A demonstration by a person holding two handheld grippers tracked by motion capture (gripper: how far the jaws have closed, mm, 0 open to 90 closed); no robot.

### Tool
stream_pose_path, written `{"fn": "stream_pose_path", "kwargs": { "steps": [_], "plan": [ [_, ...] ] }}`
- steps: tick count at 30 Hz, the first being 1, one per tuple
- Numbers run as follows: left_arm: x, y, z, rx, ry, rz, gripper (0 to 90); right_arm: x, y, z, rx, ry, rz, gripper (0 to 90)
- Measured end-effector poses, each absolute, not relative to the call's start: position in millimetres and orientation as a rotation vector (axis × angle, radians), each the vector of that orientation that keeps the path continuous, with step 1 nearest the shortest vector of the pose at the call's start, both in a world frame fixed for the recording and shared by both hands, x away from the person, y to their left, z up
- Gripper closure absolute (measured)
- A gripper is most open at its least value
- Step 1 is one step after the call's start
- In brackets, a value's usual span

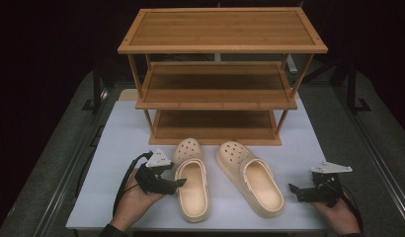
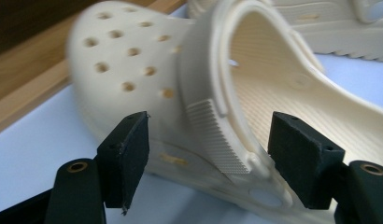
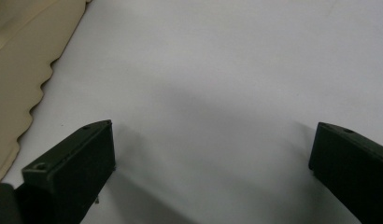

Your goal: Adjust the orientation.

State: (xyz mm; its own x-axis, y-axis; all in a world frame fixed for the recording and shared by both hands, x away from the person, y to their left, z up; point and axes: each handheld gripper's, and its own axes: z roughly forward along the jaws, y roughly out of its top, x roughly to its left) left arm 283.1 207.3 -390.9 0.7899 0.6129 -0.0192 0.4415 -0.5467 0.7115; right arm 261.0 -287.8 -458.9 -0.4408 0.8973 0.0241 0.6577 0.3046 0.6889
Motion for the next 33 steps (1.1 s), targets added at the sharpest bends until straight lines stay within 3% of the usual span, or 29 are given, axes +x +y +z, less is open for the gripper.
{"fn": "stream_pose_path", "kwargs": {
  "steps": [7,20,33],
  "plan": [
    [289.6,232.4,-387.1,2.234,0.833,0.351,32.0,261.1,-287.9,-458.9,1.393,2.214,0.903,0.0],
    [287.0,234.3,-383.0,2.205,0.814,0.312,31.3,261.0,-287.9,-458.9,1.393,2.213,0.904,0.0],
    [278.8,271.9,-377.2,2.15,0.871,0.336,13.9,261.0,-287.9,-458.9,1.393,2.213,0.903,0.0]
  ]
}}
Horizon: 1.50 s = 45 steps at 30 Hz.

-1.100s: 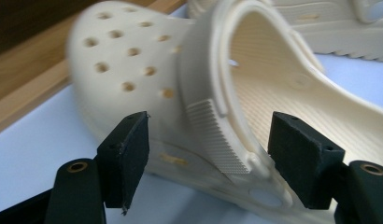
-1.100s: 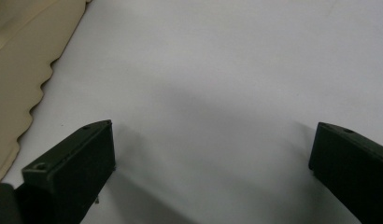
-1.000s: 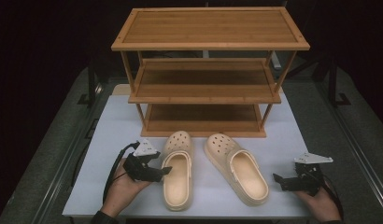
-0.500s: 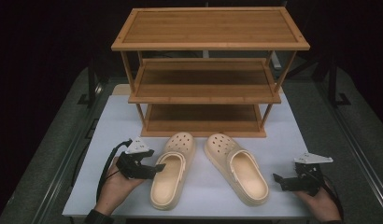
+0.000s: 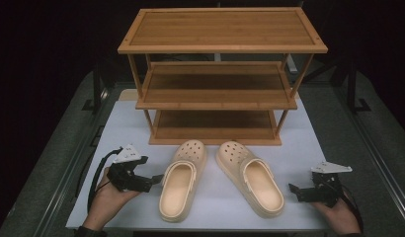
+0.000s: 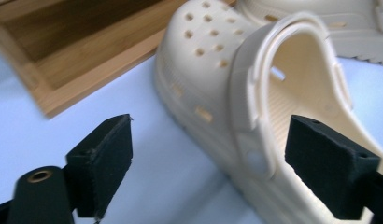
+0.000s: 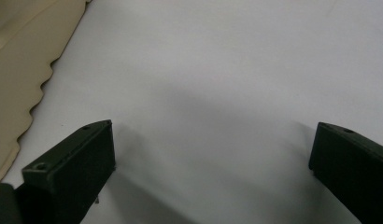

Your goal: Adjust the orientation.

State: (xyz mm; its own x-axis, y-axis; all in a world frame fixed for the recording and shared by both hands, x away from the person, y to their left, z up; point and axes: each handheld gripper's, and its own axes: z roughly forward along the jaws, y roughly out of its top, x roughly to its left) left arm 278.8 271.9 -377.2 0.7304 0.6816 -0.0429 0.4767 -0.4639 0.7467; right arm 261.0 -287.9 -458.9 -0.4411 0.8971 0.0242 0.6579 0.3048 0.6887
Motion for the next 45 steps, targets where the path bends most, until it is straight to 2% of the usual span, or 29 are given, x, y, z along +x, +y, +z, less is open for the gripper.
{"fn": "stream_pose_path", "kwargs": {
  "steps": [3,4,14,24,33,38,40,42,43,44,45],
  "plan": [
    [277.2,283.5,-380.0,2.149,0.904,0.345,6.9,261.1,-287.9,-458.8,1.393,2.214,0.903,0.0],
    [276.1,291.5,-383.1,2.157,0.938,0.375,1.6,261.1,-287.9,-458.8,1.393,2.213,0.903,0.0],
    [270.8,318.6,-414.9,2.27,1.023,0.453,0.0,261.3,-287.7,-458.5,1.396,2.217,0.899,0.0],
    [272.6,327.8,-437.6,2.295,1.071,0.452,0.0,261.6,-287.7,-458.2,1.4,2.219,0.898,0.0],
    [269.8,335.6,-449.0,2.217,1.058,0.422,0.0,262.1,-289.0,-457.2,1.403,2.228,0.904,0.5],
    [268.0,336.9,-451.1,2.197,1.047,0.435,0.0,261.5,-294.2,-453.3,1.422,2.223,0.912,7.9],
    [267.6,336.9,-451.3,2.195,1.048,0.435,0.0,260.4,-296.0,-450.4,1.431,2.217,0.921,13.6],
    [267.5,336.9,-451.3,2.195,1.048,0.436,0.0,258.8,-297.9,-445.1,1.429,2.203,0.943,14.3],
    [267.5,336.9,-451.3,2.195,1.048,0.436,0.0,257.3,-298.7,-441.2,1.43,2.19,0.964,16.1],
    [267.6,336.9,-451.2,2.195,1.048,0.435,0.0,254.9,-298.7,-435.7,1.414,2.193,1.008,22.7],
    [267.6,336.9,-451.2,2.195,1.048,0.435,0.0,254.9,-298.7,-435.7,1.414,2.193,1.008,22.7]
  ]
}}
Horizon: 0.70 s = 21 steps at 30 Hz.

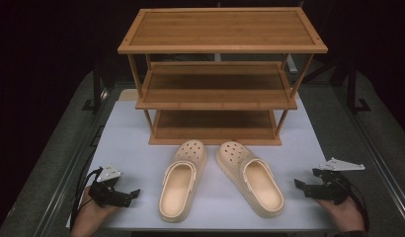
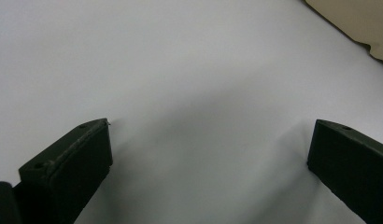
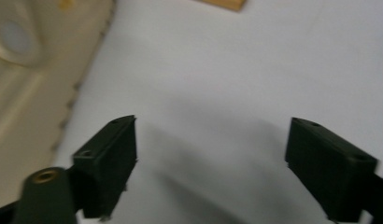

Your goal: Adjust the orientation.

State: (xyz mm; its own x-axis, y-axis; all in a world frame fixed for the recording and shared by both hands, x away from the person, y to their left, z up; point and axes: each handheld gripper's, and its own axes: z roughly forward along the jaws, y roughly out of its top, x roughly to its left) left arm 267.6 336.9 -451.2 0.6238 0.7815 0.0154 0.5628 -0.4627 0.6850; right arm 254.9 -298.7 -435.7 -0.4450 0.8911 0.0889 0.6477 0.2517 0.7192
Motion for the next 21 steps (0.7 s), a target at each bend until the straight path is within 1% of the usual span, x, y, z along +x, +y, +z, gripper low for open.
{"fn": "stream_pose_path", "kwargs": {
  "steps": [5,6,7,8,9,10,11,12,13,21],
  "plan": [
    [267.7,336.8,-451.1,2.196,1.049,0.435,0.0,248.4,-294.0,-425.2,1.343,2.249,1.11,49.8],
    [267.6,336.8,-451.1,2.195,1.049,0.435,0.0,247.5,-292.7,-423.8,1.325,2.264,1.131,52.8],
    [267.7,336.8,-451.1,2.196,1.049,0.435,0.0,246.2,-289.3,-421.6,1.296,2.29,1.153,62.5],
    [267.7,336.8,-451.1,2.196,1.049,0.435,0.0,246.2,-289.3,-421.6,1.296,2.29,1.153,62.5],
    [267.7,336.8,-451.1,2.196,1.049,0.435,0.0,245.9,-287.3,-420.7,1.276,2.304,1.159,66.6],
    [267.7,336.8,-451.1,2.197,1.049,0.435,0.0,245.4,-285.0,-420.1,1.258,2.315,1.165,71.6],
    [267.8,336.8,-451.1,2.196,1.049,0.434,0.0,246.1,-280.3,-418.9,1.226,2.345,1.189,81.5],
    [267.8,336.8,-451.1,2.196,1.049,0.434,0.0,246.1,-280.3,-418.9,1.226,2.345,1.189,81.5],
    [267.8,336.8,-451.1,2.197,1.049,0.435,0.0,248.3,-274.3,-417.8,1.191,2.369,1.187,89.5],
    [267.8,336.8,-451.2,2.197,1.047,0.437,0.0,263.2,-251.7,-422.4,1.121,2.468,1.168,89.9]
  ]
}}
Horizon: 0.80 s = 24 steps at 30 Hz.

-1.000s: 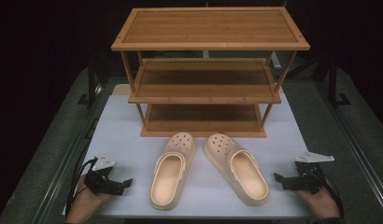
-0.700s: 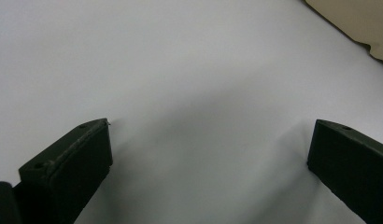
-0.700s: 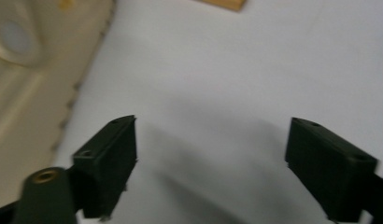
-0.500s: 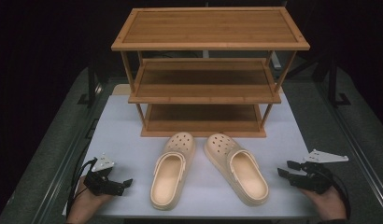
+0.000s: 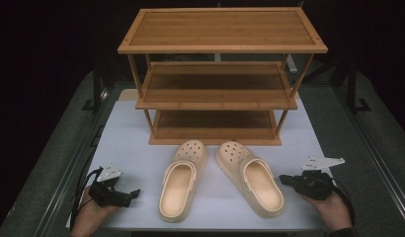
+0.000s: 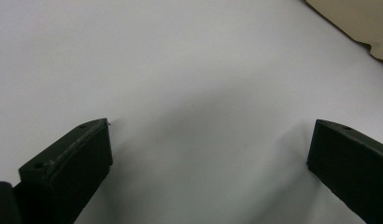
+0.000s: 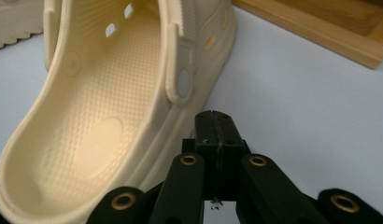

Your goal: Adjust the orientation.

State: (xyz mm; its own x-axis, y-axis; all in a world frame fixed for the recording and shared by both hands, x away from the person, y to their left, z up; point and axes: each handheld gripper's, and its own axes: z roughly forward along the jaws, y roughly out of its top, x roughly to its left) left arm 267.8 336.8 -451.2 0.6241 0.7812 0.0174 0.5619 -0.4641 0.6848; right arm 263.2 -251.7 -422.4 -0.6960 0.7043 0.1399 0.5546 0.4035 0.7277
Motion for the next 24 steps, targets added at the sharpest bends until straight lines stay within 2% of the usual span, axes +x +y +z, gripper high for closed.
{"fn": "stream_pose_path", "kwargs": {
  "steps": [11,24],
  "plan": [
    [267.8,336.6,-451.4,2.193,1.049,0.436,0.0,276.8,-233.1,-425.2,1.084,2.529,1.207,90.0],
    [267.9,336.6,-451.4,2.193,1.049,0.436,0.0,274.6,-206.4,-427.6,1.003,2.609,1.209,89.9]
  ]
}}
